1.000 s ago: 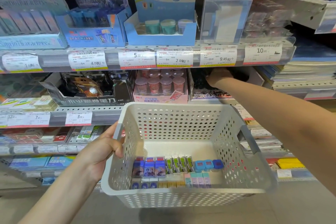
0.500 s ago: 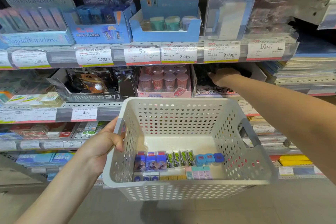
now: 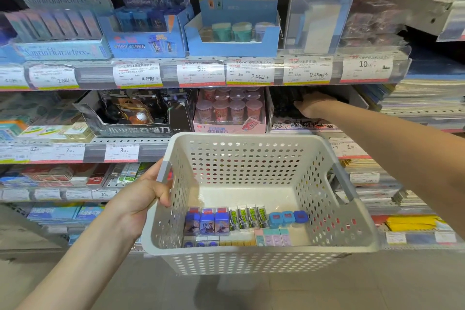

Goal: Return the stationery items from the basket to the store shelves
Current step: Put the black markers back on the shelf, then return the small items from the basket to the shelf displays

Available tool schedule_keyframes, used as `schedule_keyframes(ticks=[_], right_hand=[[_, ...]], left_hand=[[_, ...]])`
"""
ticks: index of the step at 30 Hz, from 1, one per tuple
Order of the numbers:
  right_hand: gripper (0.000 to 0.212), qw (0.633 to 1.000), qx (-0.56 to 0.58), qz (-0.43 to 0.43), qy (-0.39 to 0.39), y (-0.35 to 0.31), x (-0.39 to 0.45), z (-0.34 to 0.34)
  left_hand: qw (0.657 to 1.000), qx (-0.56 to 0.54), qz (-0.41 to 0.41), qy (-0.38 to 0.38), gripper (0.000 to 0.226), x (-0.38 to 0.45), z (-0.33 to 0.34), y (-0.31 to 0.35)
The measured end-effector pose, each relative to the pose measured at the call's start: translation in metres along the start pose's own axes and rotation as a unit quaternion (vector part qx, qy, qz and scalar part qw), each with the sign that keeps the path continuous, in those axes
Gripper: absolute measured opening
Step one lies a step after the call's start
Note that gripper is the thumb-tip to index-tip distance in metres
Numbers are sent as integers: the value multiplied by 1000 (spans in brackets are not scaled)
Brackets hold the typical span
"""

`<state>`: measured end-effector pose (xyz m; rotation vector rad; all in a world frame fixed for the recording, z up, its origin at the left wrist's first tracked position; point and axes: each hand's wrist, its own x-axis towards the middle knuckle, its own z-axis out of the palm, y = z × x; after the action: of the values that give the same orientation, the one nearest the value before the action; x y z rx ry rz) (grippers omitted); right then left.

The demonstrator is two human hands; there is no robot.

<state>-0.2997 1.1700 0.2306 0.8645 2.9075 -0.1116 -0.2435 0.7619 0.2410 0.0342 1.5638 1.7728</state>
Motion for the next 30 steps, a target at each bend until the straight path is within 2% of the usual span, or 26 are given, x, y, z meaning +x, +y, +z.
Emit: schedule_keyframes(ticks=[5,11,15,20,25,30], right_hand=[[60,997,46,-5,60,0,-8,0],[47,979,115,-49,162,-2,-46,-4],[45,972,163,-100,134,-6,-82,-9],[40,961,206,-163,92,-7,-125,-18],[54,960,213,-176,43,3,-149,-14],[60,954,241,-177,7,6,-155,-5]], left_hand=[[1000,-9,-2,14,82,-2,0,-2],[1000,-22,3,22,81,-4,2,-2],[999,-18,7,36,76,-8,3,-1],[998,-13,13,61,87,-12,3,-2],[997,-23,20,66,82,-19,4,-2],[998,-31,16,60,88,-24,1,-5]])
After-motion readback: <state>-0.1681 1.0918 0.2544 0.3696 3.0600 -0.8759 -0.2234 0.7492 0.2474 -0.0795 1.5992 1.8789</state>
